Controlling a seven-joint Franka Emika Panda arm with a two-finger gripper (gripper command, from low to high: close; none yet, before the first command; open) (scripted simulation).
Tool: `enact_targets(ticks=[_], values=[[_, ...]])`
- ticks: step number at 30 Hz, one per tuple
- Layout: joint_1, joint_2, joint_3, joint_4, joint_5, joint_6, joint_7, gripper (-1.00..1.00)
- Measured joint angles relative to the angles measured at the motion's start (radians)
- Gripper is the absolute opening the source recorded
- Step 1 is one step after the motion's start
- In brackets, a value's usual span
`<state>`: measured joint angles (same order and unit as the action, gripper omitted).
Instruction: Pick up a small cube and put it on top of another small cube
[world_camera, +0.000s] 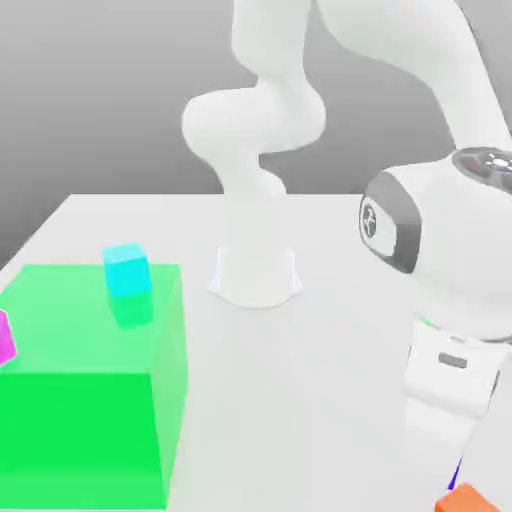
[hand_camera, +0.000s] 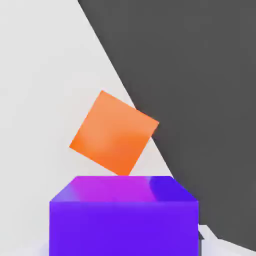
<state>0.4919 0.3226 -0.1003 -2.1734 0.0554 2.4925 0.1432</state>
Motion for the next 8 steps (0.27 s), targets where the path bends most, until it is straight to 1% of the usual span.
enact_targets(ticks=[2,4,5,8], values=[[0.011,0.050,0.003,0.023,0.009,0.027,0.029,-1.00],[0.010,0.117,0.009,0.032,0.020,0.084,0.031,-1.00],[0.009,0.138,0.011,0.034,0.023,0.104,0.030,1.00],[0.009,0.138,0.011,0.034,0.023,0.104,0.030,1.00]])
